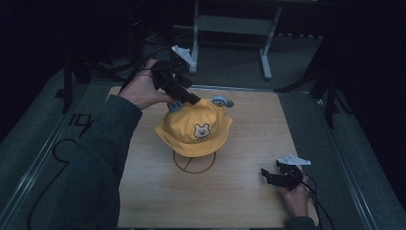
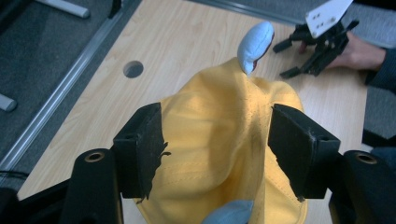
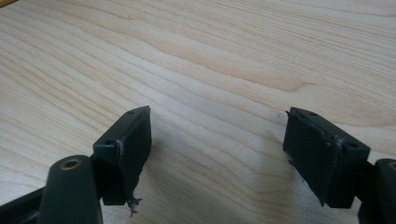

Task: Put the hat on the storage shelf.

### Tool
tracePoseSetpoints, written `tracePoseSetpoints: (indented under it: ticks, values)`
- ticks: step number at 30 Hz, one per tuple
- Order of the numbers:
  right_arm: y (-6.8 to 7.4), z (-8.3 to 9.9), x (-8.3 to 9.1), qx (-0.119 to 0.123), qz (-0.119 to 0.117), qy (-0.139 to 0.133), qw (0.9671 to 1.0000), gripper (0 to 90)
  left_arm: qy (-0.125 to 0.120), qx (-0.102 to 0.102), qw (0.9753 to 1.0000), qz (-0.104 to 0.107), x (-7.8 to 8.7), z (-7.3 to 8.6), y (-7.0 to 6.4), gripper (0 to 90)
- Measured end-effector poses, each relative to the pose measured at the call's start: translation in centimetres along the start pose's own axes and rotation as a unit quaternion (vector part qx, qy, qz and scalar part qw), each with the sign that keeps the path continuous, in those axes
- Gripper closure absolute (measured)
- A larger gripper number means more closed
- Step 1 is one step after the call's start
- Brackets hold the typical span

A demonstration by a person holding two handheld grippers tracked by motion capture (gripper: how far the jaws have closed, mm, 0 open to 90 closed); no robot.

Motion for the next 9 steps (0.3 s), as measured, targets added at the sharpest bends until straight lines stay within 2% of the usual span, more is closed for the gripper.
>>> tracePoseSetpoints:
  ticks: [9]
  values:
    - [0.0, 0.0, 0.0, -0.001, 0.000, 0.000, 1.0000, 23.6, -0.030, 0.032, 0.9988, -0.023, 1.6, 1.2, 1.7, 31.9]
Point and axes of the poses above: each handheld gripper's, and its own axes: x roughly backward along the jaws, z roughly out of its underside, y roughly to its left, the point moved 7 cm from there along -x, roughly forward along the jaws, and after that the axes turned 2 degrees about -x, right-handed, at the moved point
